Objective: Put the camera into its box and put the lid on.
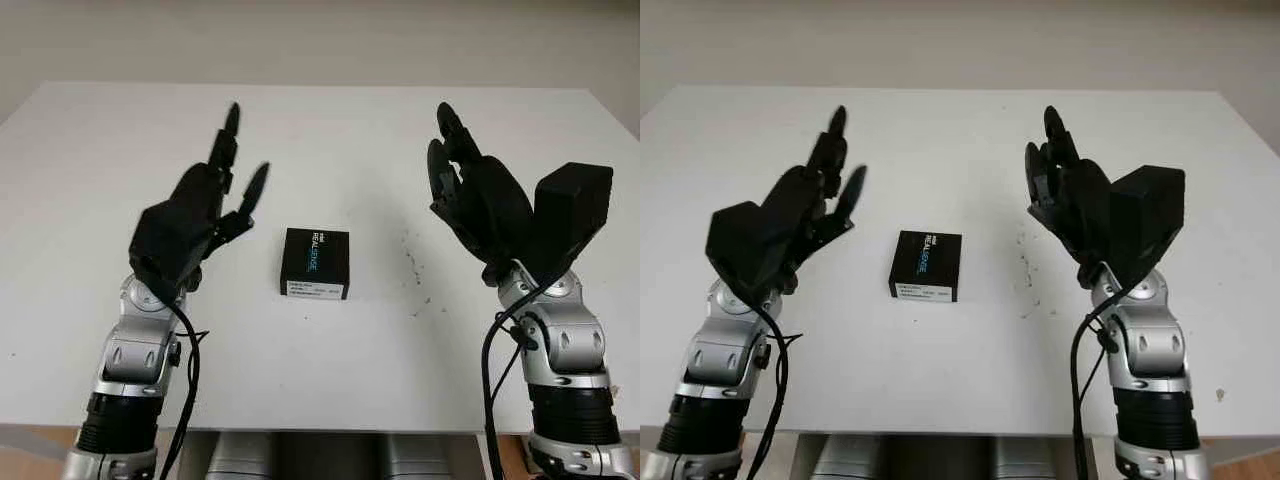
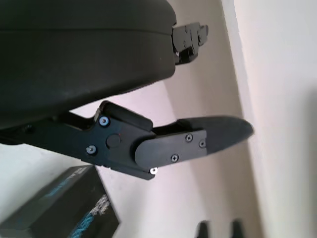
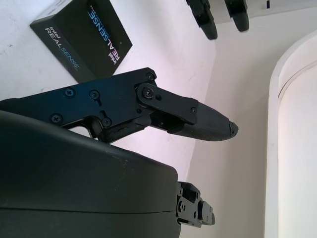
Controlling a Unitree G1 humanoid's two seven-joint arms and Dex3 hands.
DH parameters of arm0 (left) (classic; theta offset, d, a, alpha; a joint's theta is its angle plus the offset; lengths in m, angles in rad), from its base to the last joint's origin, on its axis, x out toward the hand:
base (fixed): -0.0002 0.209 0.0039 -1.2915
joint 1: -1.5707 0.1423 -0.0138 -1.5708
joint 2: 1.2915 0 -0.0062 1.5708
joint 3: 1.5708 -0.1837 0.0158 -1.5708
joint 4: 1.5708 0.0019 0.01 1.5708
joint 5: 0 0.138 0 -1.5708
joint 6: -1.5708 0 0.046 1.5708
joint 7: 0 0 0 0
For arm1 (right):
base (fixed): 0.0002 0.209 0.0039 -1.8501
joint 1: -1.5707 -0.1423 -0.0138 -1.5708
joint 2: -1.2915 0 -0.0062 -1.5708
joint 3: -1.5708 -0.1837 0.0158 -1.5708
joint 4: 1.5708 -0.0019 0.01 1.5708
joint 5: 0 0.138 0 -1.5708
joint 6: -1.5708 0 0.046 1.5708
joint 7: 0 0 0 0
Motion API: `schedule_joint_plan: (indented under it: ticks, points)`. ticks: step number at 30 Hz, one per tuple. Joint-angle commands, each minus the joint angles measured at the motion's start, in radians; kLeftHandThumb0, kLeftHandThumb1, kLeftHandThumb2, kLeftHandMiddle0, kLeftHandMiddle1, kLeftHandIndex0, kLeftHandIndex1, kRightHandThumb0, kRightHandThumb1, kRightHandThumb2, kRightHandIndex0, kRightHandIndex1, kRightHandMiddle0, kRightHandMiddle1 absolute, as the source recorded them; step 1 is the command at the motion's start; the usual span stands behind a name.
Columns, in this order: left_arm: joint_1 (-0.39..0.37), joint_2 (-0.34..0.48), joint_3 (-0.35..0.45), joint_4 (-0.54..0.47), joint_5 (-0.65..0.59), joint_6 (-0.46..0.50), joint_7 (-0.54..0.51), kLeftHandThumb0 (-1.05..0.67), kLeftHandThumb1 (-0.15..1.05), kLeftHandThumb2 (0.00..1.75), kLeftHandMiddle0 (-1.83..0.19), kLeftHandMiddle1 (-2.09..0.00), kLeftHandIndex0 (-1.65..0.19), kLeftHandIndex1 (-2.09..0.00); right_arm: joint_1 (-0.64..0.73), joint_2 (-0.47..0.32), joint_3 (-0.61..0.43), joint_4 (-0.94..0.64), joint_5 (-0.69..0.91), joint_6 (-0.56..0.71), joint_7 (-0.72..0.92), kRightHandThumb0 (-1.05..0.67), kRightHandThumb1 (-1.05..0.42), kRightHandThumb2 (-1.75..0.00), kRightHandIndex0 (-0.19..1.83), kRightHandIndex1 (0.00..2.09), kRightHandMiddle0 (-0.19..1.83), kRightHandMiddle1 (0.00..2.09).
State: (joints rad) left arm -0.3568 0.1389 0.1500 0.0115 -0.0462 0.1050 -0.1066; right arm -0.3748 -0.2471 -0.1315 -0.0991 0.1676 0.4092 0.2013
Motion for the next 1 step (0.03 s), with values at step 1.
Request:
schedule_joint_plan:
  ticks: [1]
  points:
    - [0.002, -0.022, 0.022, 0.013, -0.033, -0.027, 0.017, -0.8, 1.05, 0.51, 0.16, -0.05, 0.17, -0.03, 0.007, -0.002, -0.002, -0.026, 0.006, 0.004, 0.001, -0.67, -1.05, -0.7, -0.19, 0.0, -0.19, 0.0]
